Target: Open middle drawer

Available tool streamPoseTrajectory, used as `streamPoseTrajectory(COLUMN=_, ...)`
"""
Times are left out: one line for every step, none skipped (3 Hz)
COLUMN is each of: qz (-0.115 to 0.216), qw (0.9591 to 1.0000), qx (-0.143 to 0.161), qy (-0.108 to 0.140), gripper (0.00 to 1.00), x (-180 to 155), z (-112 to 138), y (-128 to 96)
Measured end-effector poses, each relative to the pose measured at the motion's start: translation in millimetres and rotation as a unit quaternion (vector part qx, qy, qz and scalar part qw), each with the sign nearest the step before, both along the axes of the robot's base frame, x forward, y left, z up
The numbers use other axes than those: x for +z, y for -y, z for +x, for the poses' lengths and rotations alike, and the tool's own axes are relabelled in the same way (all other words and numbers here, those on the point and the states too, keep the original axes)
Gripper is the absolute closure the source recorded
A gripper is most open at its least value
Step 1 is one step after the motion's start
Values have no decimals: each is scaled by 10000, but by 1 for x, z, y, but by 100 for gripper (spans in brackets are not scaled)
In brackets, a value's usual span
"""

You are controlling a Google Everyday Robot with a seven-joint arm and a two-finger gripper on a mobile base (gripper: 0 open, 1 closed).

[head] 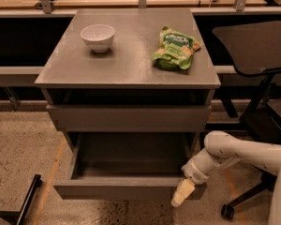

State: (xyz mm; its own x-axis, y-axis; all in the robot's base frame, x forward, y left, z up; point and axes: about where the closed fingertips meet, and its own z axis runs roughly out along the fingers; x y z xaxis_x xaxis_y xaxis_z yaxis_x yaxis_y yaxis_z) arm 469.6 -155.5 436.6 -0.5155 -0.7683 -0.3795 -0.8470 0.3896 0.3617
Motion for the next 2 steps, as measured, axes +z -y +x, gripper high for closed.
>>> streamPoseTrajectory(qz=-12, qw=9999, qx=7, qy=-148, gripper=0, x=1, z=-10, y=-1)
streamPoseTrajectory(qz=-57, qw=9997, qx=96, qy=-222, gripper=0, x=0, z=-11, y=-4)
